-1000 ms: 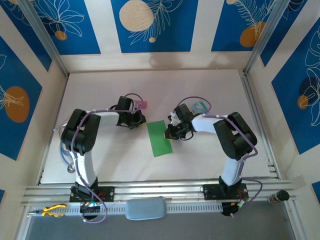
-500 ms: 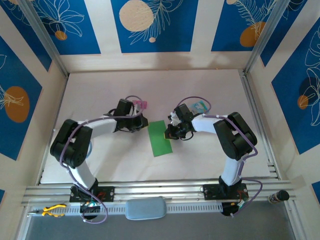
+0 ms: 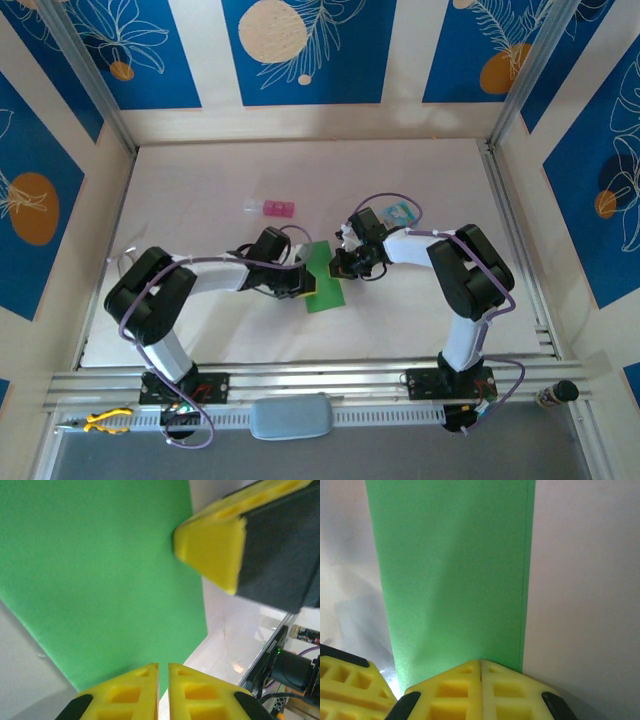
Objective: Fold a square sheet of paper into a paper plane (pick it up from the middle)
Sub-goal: First fold in half a square sheet of paper at the center of the table.
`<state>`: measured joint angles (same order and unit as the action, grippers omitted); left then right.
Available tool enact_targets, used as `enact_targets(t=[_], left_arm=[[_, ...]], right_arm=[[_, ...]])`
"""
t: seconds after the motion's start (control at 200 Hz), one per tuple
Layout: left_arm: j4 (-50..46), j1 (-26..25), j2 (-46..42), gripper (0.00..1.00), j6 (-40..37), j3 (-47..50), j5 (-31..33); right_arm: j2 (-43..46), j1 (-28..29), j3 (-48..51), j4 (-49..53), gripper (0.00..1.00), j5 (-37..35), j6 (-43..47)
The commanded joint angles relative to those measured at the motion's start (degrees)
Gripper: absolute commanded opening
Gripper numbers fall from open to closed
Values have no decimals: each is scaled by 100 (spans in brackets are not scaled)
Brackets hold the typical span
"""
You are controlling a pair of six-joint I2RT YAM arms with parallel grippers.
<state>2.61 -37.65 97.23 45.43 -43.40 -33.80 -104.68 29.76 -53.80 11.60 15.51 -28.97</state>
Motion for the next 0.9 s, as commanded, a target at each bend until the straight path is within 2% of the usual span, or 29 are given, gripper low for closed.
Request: enact_targets(t=[0.0, 0.345, 0.5, 0.675, 0.825, 0.895], left_arm=[[31, -85, 115, 14, -213, 289, -258], [-357, -85, -444, 15, -474, 667, -45], [-568, -51, -977, 16, -412, 421, 328], [-614, 336, -1273, 22, -466, 138, 828], [-375, 898, -831, 21, -413, -300, 358], [-328, 990, -557, 21, -427, -539, 276]], right_arm=[[-342, -23, 414, 1003, 0, -853, 29], [-286, 23, 394, 1024, 0, -902, 21], [89, 141, 341, 862, 0, -524, -123], [841, 264, 287, 223, 15, 105, -451], [1562, 348, 307, 310, 29, -539, -706], [1941, 277, 509, 393, 30, -862, -903]])
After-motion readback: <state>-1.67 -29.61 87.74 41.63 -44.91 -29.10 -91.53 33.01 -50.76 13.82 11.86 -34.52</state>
